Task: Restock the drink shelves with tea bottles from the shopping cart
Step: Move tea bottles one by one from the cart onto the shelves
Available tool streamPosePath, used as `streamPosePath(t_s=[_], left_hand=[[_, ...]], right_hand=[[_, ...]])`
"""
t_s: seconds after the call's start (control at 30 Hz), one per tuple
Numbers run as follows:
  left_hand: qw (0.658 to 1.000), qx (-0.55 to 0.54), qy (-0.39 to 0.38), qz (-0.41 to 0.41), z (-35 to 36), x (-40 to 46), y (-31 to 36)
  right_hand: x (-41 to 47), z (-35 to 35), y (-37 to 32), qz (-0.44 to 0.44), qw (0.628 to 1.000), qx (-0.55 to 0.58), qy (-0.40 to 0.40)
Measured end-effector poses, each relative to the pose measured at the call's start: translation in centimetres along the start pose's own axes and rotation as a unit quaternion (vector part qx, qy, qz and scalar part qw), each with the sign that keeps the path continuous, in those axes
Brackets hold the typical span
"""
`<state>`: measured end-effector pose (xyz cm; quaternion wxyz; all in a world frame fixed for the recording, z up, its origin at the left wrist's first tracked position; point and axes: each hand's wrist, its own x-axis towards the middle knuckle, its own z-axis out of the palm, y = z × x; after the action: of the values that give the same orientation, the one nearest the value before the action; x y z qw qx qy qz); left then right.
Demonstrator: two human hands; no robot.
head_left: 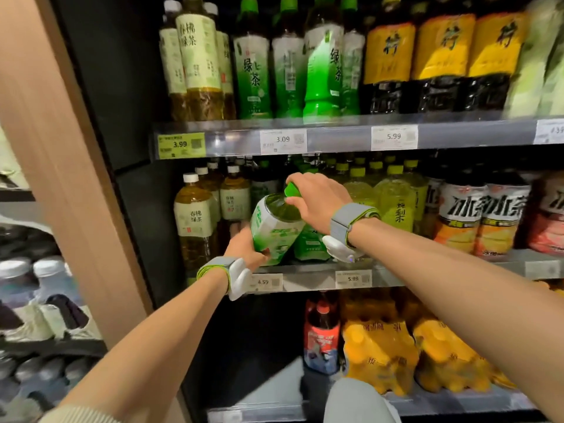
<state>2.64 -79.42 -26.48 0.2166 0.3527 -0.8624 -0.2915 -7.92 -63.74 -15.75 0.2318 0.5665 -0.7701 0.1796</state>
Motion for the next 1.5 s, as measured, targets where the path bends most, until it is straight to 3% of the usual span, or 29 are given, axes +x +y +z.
streamPosePath(t_s=[0.23,0.6,0.8,1.27,1.5], left_hand=[[0.996,-0.041,-0.067,-0.036,0.7,2.1,-0.4],[0.998,-0.012,-0.051,-0.038,1.6,4.5,-1.2],[0.997,-0.005,-0.073,-0.002,1.5,5.8,-1.8],[0.999,0.032,0.017,-0.010,3.2,6.9,-2.3],[0.995,0.051,0.050,-0.069,3.5,8.2,-2.8]], right_hand=[[2.9,2.1,-0.4,0.021,0.999,0.043,-0.008],[7.2,6.4,-0.8,0.114,0.985,0.103,-0.078],[9.0,7.4,0.4,0.068,0.986,0.038,-0.145],[11.7,9.4,1.5,0.052,0.988,0.019,-0.148],[13.7,10.5,1.9,0.034,0.985,0.050,-0.162]])
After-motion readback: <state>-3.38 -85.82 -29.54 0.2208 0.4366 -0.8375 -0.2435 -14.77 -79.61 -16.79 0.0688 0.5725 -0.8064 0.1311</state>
